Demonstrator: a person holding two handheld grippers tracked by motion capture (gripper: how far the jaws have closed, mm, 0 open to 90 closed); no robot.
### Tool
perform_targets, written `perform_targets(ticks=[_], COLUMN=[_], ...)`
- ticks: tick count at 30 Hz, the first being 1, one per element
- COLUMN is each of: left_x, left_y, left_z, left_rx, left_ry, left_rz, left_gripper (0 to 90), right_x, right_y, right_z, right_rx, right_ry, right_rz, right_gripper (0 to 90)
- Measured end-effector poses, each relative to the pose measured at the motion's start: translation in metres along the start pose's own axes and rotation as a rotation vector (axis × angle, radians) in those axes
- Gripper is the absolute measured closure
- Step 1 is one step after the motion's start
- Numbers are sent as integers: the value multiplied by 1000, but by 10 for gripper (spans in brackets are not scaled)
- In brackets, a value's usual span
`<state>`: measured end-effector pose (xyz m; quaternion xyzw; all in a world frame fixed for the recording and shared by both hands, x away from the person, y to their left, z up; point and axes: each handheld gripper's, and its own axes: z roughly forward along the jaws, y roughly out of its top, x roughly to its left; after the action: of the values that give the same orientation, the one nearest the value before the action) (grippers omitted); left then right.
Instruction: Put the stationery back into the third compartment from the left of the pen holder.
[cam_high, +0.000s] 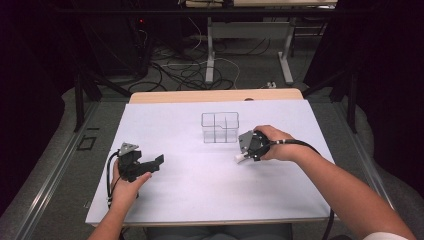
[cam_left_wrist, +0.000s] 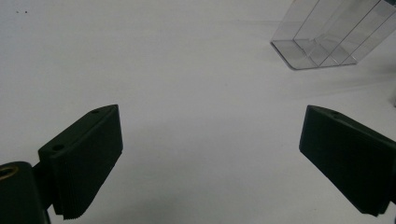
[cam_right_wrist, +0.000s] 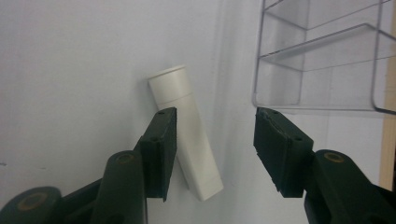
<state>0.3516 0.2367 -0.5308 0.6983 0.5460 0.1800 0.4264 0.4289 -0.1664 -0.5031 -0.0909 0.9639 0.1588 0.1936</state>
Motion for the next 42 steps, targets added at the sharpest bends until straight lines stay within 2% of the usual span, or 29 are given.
perform_targets(ticks=[2, 3, 5, 9, 10, 11, 12, 15, 20, 22, 25, 27, 28, 31, 32, 37, 42], left_x=[0, 0, 0, 0, 0, 0, 0, 0, 1, 1, 1, 1, 0, 1, 0, 0, 0], left_y=[0, 0, 0, 0, 0, 0, 0, 0, 0, 0, 0, 0, 0, 0, 0, 0, 0], left_z=[-1, -1, -1, 0, 0, 0, 0, 1, 2, 2, 2, 2, 2, 1, 1, 1, 1], left_rx=[1, 1, -1, 2, 1, 0, 2, 5, 3, 8, 11, 9, 8, 11, 8, 6, 6], left_ry=[0, 1, 1, 1, 0, 0, 0, 2, 0, -1, -2, -3, 0, -1, 2, 2, 2], left_rz=[-2, -1, -4, -4, -3, -2, -1, 1, 0, 1, 2, 2, 2, 1, 1, 2, 3], left_gripper=[60, 60, 60, 61, 61, 61, 61, 61, 61, 61, 61, 62, 62, 62, 62, 63, 63], right_x=[0, 3, 3, 4, 4, 4, 3, 4, 2, -1, -2, -1, -3, -4, -5, -3, -1], right_y=[0, -1, 0, -1, -2, -2, -4, -6, -12, -16, -18, -21, -21, -21, -22, -22, -21], right_z=[1, 4, 4, 7, 9, 10, 12, 14, 19, 22, 23, 27, 26, 25, 26, 25, 24], right_rx=[-7, -32, 4, 15, 31, 35, 34, 41, 70, 86, 107, 67, 116, 120, 116, 129, 145], right_ry=[-3, -22, 13, 24, 36, 37, 36, 41, 49, 52, 53, 21, 54, 64, 62, 68, 74], right_rz=[-3, 5, 6, 6, 3, 5, -14, 9, 6, -14, -18, -12, -9, -4, -18, -17, -57], right_gripper=[492, 494, 497, 498, 499, 500, 500, 501, 508, 519, 522, 526, 531, 549, 567, 611, 649])
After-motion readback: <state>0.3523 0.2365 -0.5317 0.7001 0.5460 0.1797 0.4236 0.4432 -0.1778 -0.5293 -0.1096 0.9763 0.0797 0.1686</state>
